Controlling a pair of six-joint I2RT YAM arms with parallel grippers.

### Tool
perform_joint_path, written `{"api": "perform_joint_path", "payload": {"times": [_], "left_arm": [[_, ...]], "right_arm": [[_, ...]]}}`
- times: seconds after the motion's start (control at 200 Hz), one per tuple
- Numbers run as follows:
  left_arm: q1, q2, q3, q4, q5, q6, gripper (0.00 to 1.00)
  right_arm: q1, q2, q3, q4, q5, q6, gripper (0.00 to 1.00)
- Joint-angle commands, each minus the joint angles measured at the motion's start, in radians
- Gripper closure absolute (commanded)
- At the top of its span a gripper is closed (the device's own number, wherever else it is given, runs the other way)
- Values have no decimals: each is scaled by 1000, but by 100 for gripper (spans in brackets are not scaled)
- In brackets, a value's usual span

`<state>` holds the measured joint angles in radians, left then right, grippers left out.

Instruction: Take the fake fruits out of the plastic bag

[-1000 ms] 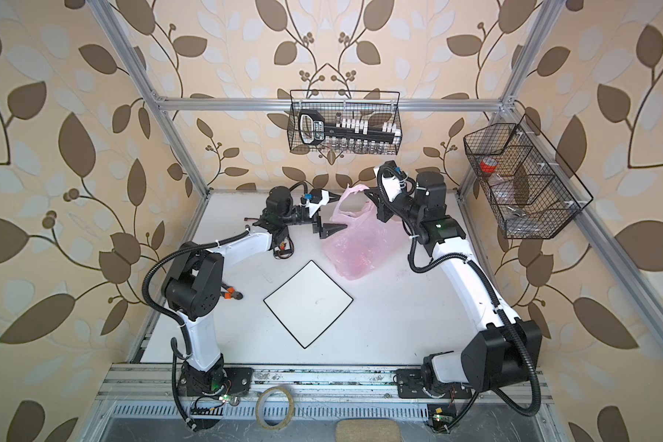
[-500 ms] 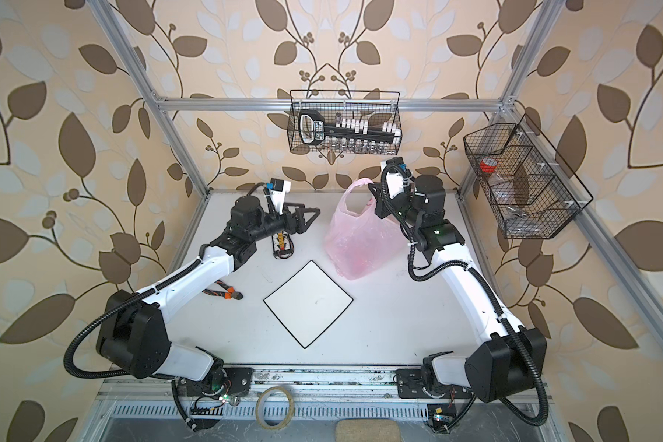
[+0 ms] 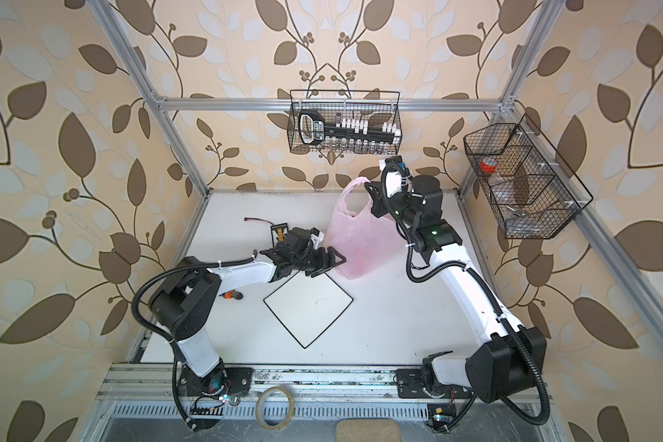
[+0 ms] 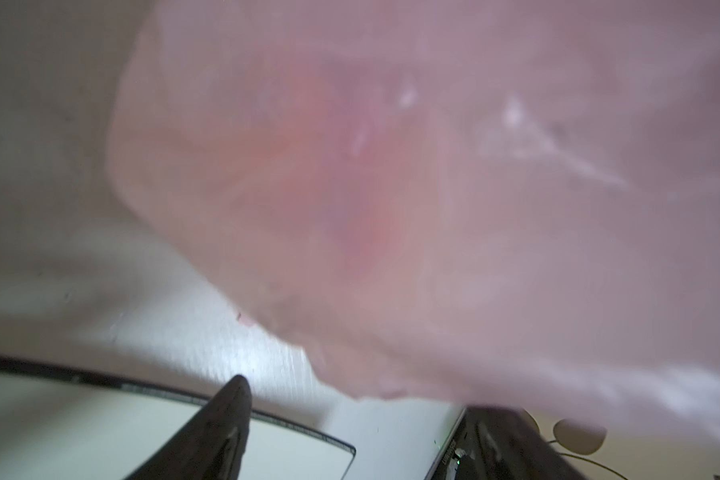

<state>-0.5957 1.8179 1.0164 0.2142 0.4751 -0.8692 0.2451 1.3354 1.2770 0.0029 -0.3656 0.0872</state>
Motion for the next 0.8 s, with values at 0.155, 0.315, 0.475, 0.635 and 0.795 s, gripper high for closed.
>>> {"api": "perform_joint_path", "payload": {"times": [0.155, 0.315, 0.475, 0.635, 0.795], "left_arm": [[-3, 133, 91, 234, 28, -143, 61], [1, 137, 147, 173, -1, -58, 91], [14, 166, 235, 121, -5, 6, 100], [45, 177, 274, 99, -87, 114, 100], [96, 182, 288, 104, -134, 202, 100]], "right_arm": [[7, -65, -5, -23, 5, 2, 100], [10, -96, -18, -55, 2, -1, 100], [32, -136, -64, -99, 3, -7, 100], [112, -169, -87, -162, 4, -29, 100], [227, -149, -78, -162, 9, -40, 100]]}}
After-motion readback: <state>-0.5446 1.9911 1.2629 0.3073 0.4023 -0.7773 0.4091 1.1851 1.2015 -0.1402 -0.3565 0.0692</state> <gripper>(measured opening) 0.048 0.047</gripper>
